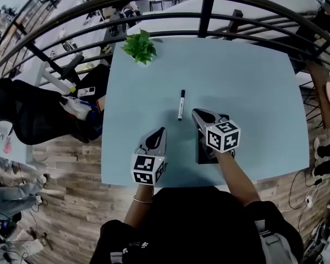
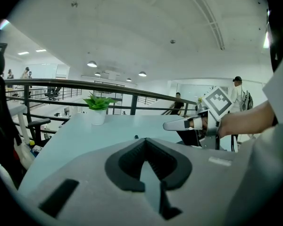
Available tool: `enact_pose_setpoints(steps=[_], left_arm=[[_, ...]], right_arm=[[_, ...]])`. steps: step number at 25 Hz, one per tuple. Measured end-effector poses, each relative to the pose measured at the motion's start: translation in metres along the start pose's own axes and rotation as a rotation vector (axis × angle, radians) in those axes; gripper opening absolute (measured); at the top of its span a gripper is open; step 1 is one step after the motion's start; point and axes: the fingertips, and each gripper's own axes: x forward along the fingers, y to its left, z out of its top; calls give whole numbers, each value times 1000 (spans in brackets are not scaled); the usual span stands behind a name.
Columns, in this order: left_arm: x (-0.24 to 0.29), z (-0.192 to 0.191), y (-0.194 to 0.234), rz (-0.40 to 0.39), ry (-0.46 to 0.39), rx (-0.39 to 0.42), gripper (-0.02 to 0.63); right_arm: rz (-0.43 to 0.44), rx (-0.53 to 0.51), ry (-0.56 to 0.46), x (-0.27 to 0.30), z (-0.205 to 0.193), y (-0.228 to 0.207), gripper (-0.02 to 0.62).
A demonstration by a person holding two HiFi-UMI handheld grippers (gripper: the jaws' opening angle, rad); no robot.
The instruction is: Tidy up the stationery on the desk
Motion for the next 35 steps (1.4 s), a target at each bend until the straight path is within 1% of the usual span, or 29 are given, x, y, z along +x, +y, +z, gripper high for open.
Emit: enact_pose_setpoints(steps=[4, 9, 14, 17, 23, 25, 26, 29, 30, 31, 34, 35], left_arm=[[-3, 3, 14, -13, -1, -8, -5], [-4, 3, 27, -29, 1, -25, -5], [-2, 3, 38, -45, 3, -36, -5], [-2, 0, 42, -57, 16, -45, -5], [-3, -5, 44, -72, 34, -46, -5], [-5, -6, 47, -70, 38, -56, -5], [-6, -7, 49, -67, 41, -58, -5], [-7, -10, 55, -51, 48, -64, -5], [-8, -11, 56, -47, 50, -70, -5], [-10, -12, 57, -43, 51, -76, -5], [-14, -12, 59, -37, 45, -92, -5], [-15, -12, 60, -35, 39, -100, -5]], right_arm=[[-63, -27, 47, 28, 0, -6, 8], [-140, -22, 111, 55, -12, -19, 9], [-210, -5, 167, 77, -26, -32, 52], [-249, -6, 201, 89, -32, -37, 99], [-316, -7, 281, 107, -45, -48, 148], [-338, -22, 319, 112, -50, -51, 167], [-346, -47, 348, 115, -53, -52, 179], [-366, -125, 421, 122, -58, -52, 181], [-374, -130, 429, 124, -58, -52, 178], [-382, -129, 430, 125, -57, -53, 160], [-399, -118, 418, 125, -54, -55, 136], [-405, -108, 416, 124, -54, -55, 103]])
